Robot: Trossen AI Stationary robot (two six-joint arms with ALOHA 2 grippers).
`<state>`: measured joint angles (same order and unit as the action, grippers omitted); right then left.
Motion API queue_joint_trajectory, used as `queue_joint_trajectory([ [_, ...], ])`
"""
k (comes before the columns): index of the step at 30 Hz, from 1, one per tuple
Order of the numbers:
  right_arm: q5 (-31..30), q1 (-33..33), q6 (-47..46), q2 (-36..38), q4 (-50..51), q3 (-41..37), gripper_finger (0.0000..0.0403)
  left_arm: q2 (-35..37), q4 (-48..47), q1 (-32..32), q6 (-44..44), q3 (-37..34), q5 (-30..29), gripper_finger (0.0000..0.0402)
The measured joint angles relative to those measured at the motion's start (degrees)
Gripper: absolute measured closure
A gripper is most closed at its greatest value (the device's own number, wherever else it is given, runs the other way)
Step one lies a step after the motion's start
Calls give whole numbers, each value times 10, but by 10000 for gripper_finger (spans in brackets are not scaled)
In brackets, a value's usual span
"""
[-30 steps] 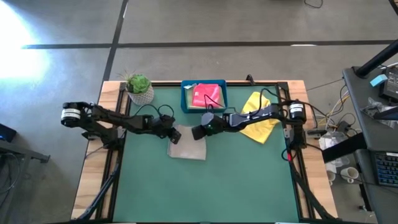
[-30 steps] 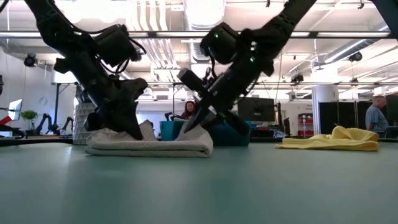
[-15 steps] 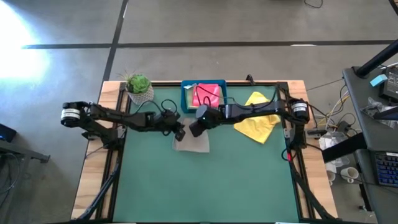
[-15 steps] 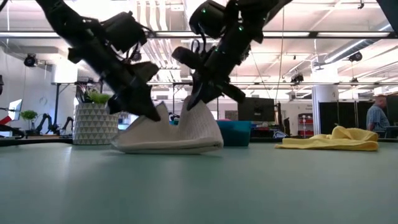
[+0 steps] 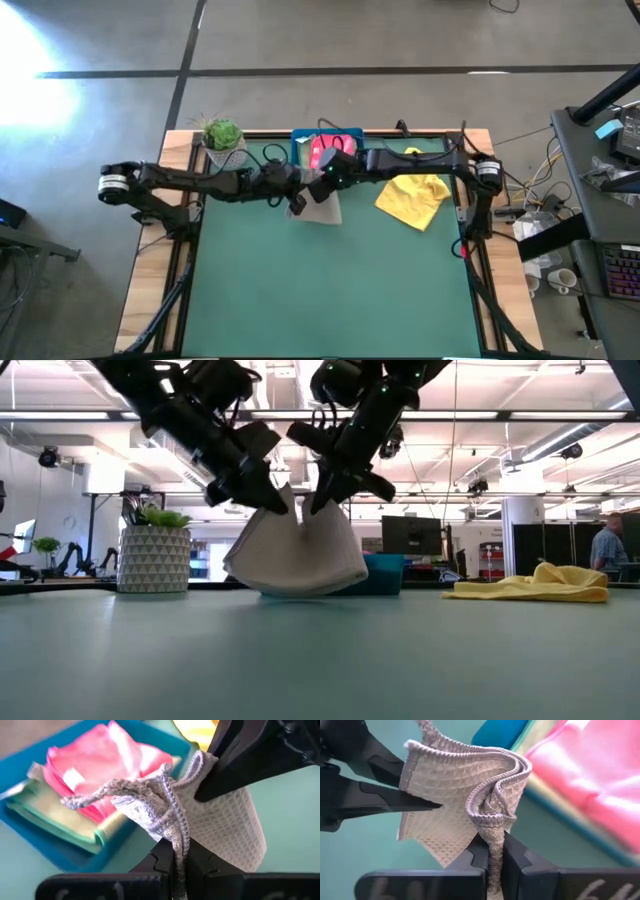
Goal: Fold microfiber towels
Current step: Put the folded gray microfiber towel into the blue bin
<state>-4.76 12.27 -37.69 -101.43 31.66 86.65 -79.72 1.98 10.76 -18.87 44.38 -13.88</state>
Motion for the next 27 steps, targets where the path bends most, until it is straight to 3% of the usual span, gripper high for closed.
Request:
queue_joint_trajectory([
  [7,1,48,42,37,5,0,391,-1,1,42,34,38,0,396],
  [20,23,159,117,38,-6,35,391,-4,18,153,48,72,0,396],
  [27,29,205,139,24,2,38,391,-87,57,180,42,112,29,396],
])
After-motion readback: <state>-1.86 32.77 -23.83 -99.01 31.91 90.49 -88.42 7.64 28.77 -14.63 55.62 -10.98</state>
